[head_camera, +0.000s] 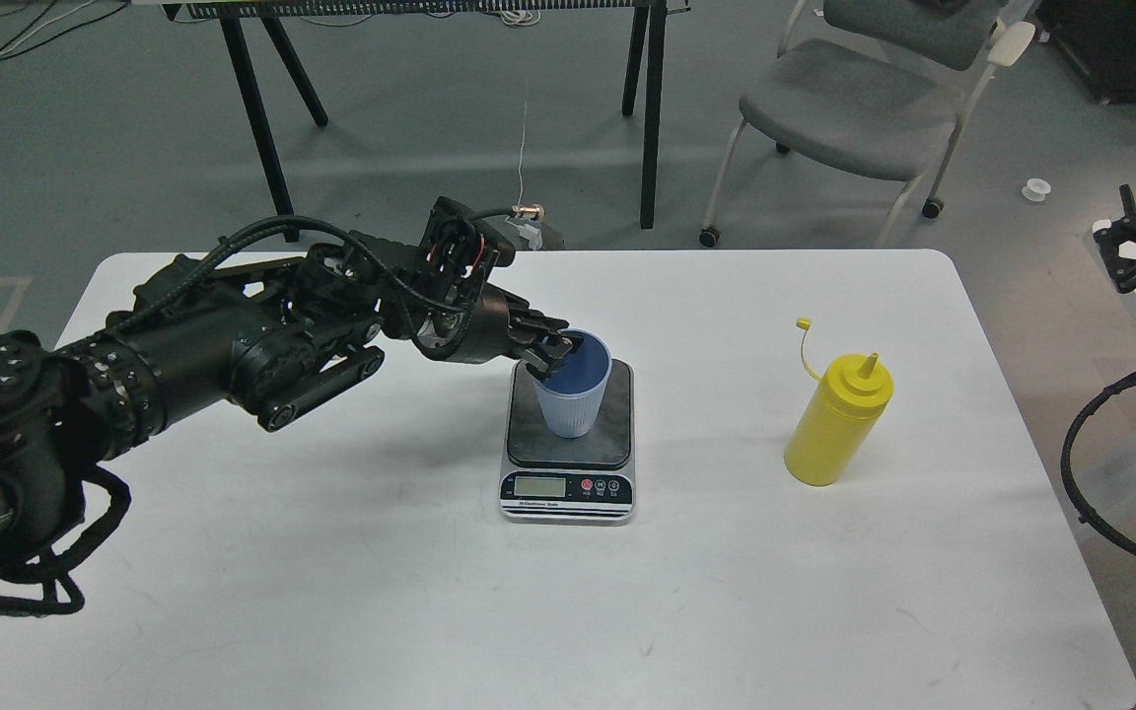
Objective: Pour seasoning into cup on scale with both arms
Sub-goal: 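Open the left gripper and withdraw the left arm from the cup, then move the right gripper to the yellow squeeze bottle and grasp it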
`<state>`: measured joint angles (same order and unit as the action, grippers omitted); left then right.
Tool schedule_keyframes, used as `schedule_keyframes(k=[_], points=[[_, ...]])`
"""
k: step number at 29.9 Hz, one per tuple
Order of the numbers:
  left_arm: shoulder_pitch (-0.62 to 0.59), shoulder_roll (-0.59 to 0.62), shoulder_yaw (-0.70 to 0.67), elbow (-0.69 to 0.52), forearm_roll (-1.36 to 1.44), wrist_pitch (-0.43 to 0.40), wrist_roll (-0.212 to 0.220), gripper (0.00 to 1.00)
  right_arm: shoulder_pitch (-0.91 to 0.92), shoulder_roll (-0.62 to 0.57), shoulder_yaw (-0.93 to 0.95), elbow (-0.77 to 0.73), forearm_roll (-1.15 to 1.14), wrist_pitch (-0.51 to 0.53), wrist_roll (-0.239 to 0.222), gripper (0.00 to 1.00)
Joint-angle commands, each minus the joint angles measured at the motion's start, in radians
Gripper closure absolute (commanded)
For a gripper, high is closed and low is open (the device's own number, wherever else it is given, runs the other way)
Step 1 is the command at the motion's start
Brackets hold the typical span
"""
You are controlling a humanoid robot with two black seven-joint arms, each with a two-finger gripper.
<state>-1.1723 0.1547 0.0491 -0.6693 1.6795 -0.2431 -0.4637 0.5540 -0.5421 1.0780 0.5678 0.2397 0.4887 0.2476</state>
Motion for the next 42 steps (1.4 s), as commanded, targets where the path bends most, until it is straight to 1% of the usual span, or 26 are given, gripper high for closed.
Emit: schedule_keyframes(k=[1,5,9,11,13,18,20,21,24,27,29,31,35,38,42], points=[[-0.021,0.02,-0.018,-0.006,-0.252,-0.004,-0.009,0.09,-0.122,-0.056,0.005,0.156,0.056,0.0,-0.007,0.0],[-0.047,0.078,-0.025,-0.007,-0.599,-0.005,-0.013,0.01,-0.262,-0.114,0.037,0.351,0.076,0.0,-0.004,0.0],[-0.072,0.097,-0.066,-0.007,-0.955,-0.011,-0.025,0.01,-0.394,-0.137,0.092,0.493,0.082,0.0,-0.004,0.0],[-0.073,0.108,-0.098,-0.004,-1.093,-0.028,-0.025,0.01,-0.41,-0.157,0.091,0.506,0.073,0.0,-0.002,0.0],[-0.076,0.129,-0.152,-0.004,-1.211,-0.065,-0.025,0.01,-0.41,-0.173,0.092,0.494,0.063,0.0,-0.004,0.0],[-0.063,0.161,-0.365,-0.004,-1.42,-0.186,-0.023,0.0,-0.384,-0.179,0.099,0.435,0.049,0.0,-0.001,0.0],[-0.038,0.174,-0.443,-0.001,-1.481,-0.205,-0.01,0.0,-0.384,-0.177,0.099,0.446,0.053,0.0,0.001,0.0],[-0.015,0.177,-0.481,-0.001,-1.521,-0.206,0.006,0.01,-0.391,-0.173,0.099,0.457,0.055,0.0,0.002,0.0],[0.042,0.195,-0.602,-0.001,-1.651,-0.208,0.071,0.01,-0.442,-0.162,0.095,0.523,0.058,0.0,0.006,0.0],[0.109,0.201,-0.704,0.0,-1.773,-0.208,0.138,0.0,-0.497,-0.115,0.099,0.576,0.059,0.0,0.006,0.0],[0.146,0.201,-0.757,0.0,-1.827,-0.208,0.164,0.0,-0.516,-0.09,0.097,0.592,0.061,0.0,0.006,0.0],[0.175,0.2,-0.791,0.0,-1.851,-0.208,0.171,0.0,-0.532,-0.065,0.097,0.607,0.065,0.0,0.006,0.0],[0.218,0.195,-0.827,0.0,-1.856,-0.208,0.169,0.0,-0.603,0.002,0.096,0.655,0.066,0.0,0.006,0.0],[0.243,0.197,-0.834,0.0,-1.856,-0.206,0.168,0.0,-0.654,0.056,0.085,0.67,0.062,0.0,0.006,0.0],[0.25,0.198,-0.834,0.0,-1.856,-0.206,0.168,0.0,-0.677,0.142,0.066,0.67,0.049,0.0,0.006,0.0]])
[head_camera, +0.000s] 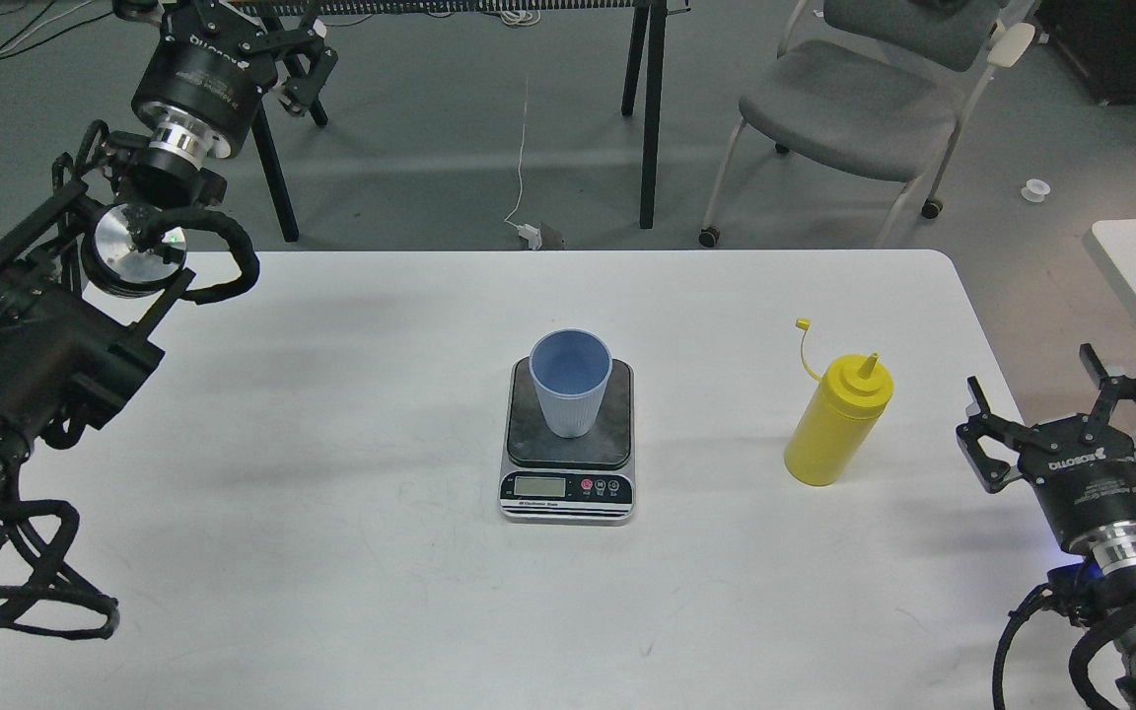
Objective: Pour seasoning into cup on scale with both arms
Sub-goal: 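Move the right gripper to the yellow squeeze bottle and grasp it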
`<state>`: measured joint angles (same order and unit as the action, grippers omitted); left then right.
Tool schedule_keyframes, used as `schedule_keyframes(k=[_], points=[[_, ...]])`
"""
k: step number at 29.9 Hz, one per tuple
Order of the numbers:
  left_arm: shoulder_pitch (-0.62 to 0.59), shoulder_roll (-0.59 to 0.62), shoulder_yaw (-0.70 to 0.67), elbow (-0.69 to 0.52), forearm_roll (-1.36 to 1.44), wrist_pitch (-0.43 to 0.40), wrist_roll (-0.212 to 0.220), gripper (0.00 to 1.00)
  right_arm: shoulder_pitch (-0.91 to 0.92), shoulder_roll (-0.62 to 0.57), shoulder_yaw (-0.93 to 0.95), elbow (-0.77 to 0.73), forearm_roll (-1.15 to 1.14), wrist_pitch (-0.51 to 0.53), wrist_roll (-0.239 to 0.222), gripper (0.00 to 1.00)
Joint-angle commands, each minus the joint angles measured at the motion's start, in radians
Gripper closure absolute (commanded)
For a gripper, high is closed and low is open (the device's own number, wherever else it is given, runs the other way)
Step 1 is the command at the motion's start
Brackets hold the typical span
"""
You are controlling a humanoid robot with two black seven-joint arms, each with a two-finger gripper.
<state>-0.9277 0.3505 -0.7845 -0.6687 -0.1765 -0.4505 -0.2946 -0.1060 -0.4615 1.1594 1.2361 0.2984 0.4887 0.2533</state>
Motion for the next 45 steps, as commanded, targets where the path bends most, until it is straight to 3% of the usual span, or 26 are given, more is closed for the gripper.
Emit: schedule_keyframes(k=[1,9,23,36,40,43,45], points=[[0.007,0.002,-0.001,0.0,0.0,0.003,-0.003,0.0,-0.02,0.082,-0.026,0.0,-0.012,0.0,0.0,0.0],[0.009,0.002,0.002,0.0,0.005,0.006,-0.001,0.0,-0.011,0.178,-0.072,-0.02,-0.041,0.0,0.004,0.0],[0.01,0.002,0.014,-0.002,0.011,0.009,-0.009,0.0,0.055,0.365,-0.072,-0.179,-0.062,0.0,0.012,0.0],[0.012,0.002,0.013,-0.006,0.011,0.013,-0.011,0.0,0.189,0.411,-0.067,-0.294,-0.062,0.0,0.03,0.03],[0.012,0.004,0.011,-0.006,0.011,0.013,-0.011,0.0,0.238,0.411,-0.07,-0.345,-0.062,0.0,0.052,0.15],[0.012,0.008,0.01,-0.006,0.011,0.013,-0.011,0.0,0.273,0.414,-0.07,-0.368,-0.062,0.0,0.055,0.44],[0.012,0.01,0.01,-0.006,0.011,0.015,-0.011,0.0,0.287,0.42,-0.07,-0.359,-0.062,0.0,0.057,0.54]])
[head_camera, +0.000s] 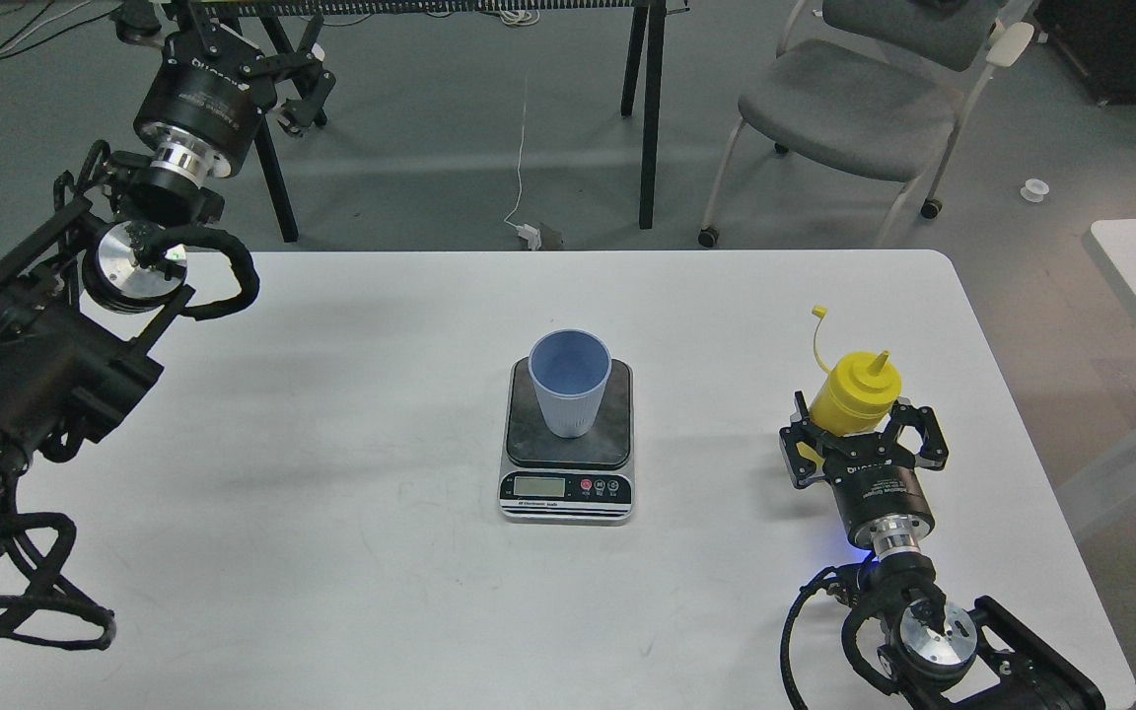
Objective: Pour seasoning into cup on scale with both arms
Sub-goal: 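Move the right gripper to the yellow squeeze bottle and grasp it, then lift the yellow bottle with the right gripper and tilt it over the cup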
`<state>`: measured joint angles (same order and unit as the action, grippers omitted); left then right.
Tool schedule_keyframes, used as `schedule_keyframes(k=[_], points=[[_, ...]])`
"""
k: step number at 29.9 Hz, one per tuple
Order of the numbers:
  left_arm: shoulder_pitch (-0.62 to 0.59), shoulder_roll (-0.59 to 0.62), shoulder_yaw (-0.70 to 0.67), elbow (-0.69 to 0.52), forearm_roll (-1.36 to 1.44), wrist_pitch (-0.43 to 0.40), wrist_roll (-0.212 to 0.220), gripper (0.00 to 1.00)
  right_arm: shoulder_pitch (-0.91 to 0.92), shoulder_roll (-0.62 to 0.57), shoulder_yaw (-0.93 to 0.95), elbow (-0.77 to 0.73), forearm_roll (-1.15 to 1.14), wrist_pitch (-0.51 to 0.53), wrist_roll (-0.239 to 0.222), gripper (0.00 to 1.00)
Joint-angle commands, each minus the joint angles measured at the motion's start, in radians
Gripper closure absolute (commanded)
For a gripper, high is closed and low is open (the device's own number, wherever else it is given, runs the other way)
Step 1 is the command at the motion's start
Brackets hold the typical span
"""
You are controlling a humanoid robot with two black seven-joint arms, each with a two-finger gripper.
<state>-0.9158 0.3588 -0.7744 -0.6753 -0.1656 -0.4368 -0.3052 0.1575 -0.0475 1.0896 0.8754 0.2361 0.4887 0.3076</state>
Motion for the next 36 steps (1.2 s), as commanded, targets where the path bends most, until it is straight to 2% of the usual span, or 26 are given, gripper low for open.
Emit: schedule_keyframes(k=[1,5,11,14,17,20,24,27,31,36], points=[[0.0,0.003,-0.002,0.0,0.0,0.001,0.0,0.0,0.031,0.006,0.001,0.008,0.0,0.0,0.002,0.54],[0.002,0.026,-0.006,-0.001,-0.002,0.0,0.0,0.0,0.056,-0.058,0.009,0.082,-0.044,0.0,0.002,0.54],[0.034,0.037,-0.017,-0.016,-0.008,-0.01,-0.002,0.0,0.181,-0.216,0.004,0.253,-0.325,-0.005,0.002,0.55],[0.069,0.035,-0.048,-0.018,-0.008,-0.016,0.002,0.0,0.272,-0.279,-0.026,0.267,-0.438,-0.083,0.002,0.55],[0.089,0.028,-0.062,-0.018,-0.008,-0.016,0.0,0.0,0.403,-0.325,-0.164,0.257,-0.541,-0.156,0.002,0.55],[0.117,0.031,-0.062,-0.018,-0.008,-0.016,0.0,0.0,0.496,-0.371,-0.288,0.254,-0.619,-0.202,0.031,0.55],[0.129,0.037,-0.043,-0.013,0.0,0.006,0.012,0.0,0.621,-0.367,-0.422,0.246,-0.756,-0.326,0.045,0.56],[0.129,0.037,-0.052,-0.018,-0.002,0.02,0.0,0.0,0.718,-0.359,-0.543,0.2,-0.814,-0.392,0.056,0.56],[0.133,0.038,-0.054,-0.018,-0.006,0.015,0.0,0.0,0.862,-0.29,-0.736,0.125,-0.969,-0.473,0.087,0.56],[0.15,0.037,-0.051,-0.018,-0.005,0.015,0.0,0.0,0.974,-0.227,-0.95,0.034,-1.17,-0.545,0.102,0.59]])
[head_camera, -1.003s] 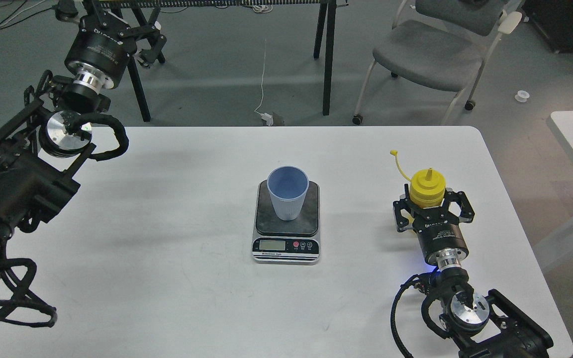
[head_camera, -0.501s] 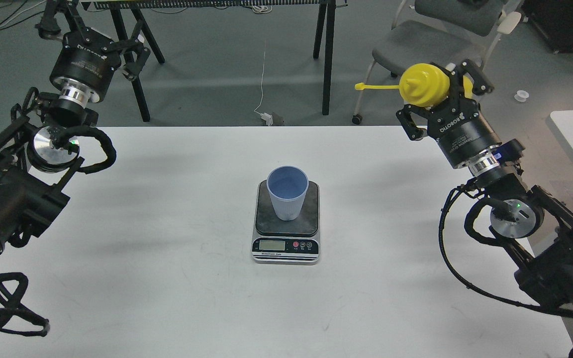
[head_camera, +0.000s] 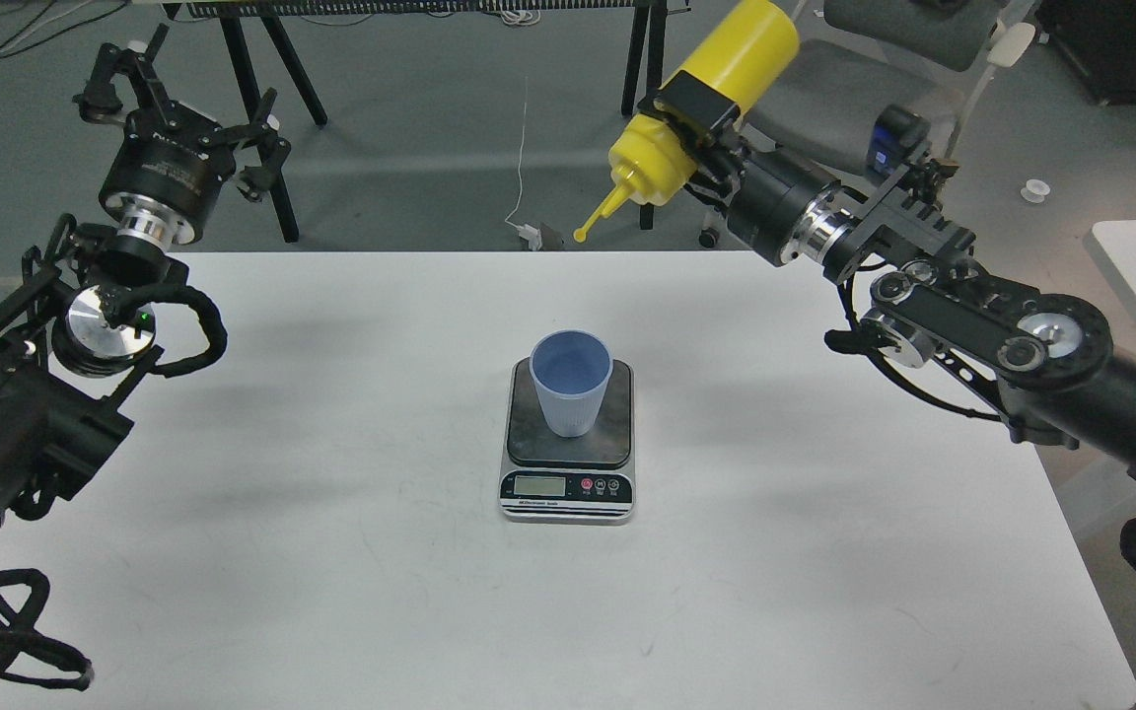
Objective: Pour seasoning into cup on scale with both arms
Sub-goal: 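Lift the yellow bottle with the right gripper and tilt it over the cup, then hold the bottle nozzle-down above the cup with the right gripper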
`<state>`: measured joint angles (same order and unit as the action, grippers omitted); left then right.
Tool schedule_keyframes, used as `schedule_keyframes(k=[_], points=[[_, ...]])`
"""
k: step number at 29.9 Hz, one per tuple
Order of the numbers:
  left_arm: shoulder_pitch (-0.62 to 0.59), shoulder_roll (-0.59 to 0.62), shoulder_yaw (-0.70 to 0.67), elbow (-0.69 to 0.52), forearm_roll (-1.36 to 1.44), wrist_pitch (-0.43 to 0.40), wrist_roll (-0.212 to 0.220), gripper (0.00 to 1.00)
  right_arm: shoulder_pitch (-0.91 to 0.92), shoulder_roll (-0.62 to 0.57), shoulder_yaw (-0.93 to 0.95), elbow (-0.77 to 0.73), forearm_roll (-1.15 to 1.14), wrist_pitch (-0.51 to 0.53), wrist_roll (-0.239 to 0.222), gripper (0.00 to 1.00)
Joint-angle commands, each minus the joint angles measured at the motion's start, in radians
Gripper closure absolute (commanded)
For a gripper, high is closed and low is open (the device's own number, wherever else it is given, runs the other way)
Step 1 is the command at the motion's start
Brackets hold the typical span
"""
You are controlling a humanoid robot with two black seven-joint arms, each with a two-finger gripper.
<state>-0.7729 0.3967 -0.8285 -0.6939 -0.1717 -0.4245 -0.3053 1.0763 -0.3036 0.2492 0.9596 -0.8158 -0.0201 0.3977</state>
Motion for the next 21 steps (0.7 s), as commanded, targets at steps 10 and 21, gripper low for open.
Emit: schedule_keyframes(k=[10,21], points=[[0.017,0.005,0.011,0.0,0.006,0.001,0.003,0.0,0.085,0.129,-0.287,-0.148,-0.381,-0.145,0.035,0.61],[0.015,-0.003,0.009,0.0,0.006,-0.005,0.002,0.0,0.114,0.248,-0.381,-0.219,-0.419,-0.205,0.027,0.61]])
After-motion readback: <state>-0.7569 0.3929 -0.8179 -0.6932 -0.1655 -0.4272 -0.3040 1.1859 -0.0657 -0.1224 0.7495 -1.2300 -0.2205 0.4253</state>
